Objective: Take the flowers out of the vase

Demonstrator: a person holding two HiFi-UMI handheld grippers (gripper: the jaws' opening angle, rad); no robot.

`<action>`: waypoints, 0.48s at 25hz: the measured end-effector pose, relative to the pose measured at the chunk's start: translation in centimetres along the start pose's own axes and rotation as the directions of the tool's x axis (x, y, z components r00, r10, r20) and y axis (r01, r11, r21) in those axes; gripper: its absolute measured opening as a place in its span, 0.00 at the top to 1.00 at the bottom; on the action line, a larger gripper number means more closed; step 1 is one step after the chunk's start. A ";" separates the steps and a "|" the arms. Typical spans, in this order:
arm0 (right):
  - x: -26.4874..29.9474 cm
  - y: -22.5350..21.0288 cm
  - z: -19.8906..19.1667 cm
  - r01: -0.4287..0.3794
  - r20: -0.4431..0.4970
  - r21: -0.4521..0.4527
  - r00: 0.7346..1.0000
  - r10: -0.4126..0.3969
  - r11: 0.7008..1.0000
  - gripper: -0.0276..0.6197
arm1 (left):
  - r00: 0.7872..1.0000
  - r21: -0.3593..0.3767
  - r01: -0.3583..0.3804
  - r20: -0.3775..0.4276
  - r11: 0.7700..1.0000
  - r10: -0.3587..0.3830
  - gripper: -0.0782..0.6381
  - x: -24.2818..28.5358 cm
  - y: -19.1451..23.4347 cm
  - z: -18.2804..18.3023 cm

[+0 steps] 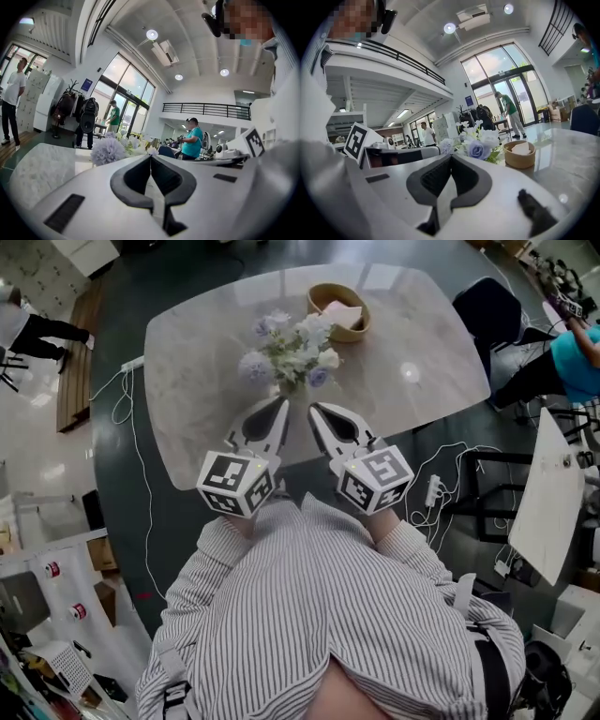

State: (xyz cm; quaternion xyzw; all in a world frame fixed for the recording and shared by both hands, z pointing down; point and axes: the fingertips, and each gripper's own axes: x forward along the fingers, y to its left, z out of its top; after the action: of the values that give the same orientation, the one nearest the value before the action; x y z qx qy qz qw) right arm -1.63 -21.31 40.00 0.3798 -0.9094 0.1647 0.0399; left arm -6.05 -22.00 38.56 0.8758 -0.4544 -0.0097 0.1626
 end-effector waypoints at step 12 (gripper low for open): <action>2.2 -1.6 1.6 0.102 0.036 -0.025 0.994 -0.101 0.994 0.93 | 0.983 0.026 0.179 -0.053 0.983 -0.178 0.87 2.9 -0.3 0.5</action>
State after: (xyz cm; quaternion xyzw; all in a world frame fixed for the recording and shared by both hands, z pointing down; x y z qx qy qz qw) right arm -1.96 -24.35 39.35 0.4278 -0.8915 0.1438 0.0376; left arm -4.16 -24.33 38.36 0.9154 -0.3699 0.0049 0.1590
